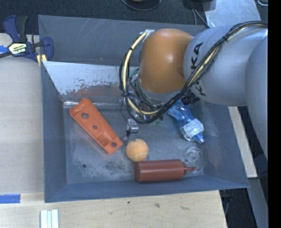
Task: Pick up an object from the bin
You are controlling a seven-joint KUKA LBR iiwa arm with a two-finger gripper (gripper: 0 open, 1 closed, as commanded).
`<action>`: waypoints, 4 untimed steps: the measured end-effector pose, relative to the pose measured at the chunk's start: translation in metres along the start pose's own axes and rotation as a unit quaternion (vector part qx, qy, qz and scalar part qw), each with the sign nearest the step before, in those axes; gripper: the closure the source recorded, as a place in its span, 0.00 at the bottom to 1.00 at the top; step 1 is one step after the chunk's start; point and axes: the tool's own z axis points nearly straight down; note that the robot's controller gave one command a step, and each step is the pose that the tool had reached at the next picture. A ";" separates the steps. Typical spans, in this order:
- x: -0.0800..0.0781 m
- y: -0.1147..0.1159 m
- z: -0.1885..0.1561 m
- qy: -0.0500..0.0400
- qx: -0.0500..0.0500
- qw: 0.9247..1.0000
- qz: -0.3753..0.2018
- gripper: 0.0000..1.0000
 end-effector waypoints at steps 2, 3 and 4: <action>0.044 -0.009 0.094 0.003 0.000 1.000 -0.027 0.00; 0.043 -0.026 0.089 -0.006 -0.001 1.000 0.024 1.00; 0.043 -0.026 0.089 -0.006 -0.001 1.000 0.024 1.00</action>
Offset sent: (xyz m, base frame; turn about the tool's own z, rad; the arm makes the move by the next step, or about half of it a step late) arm -0.0423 -0.0081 -0.0898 -0.0537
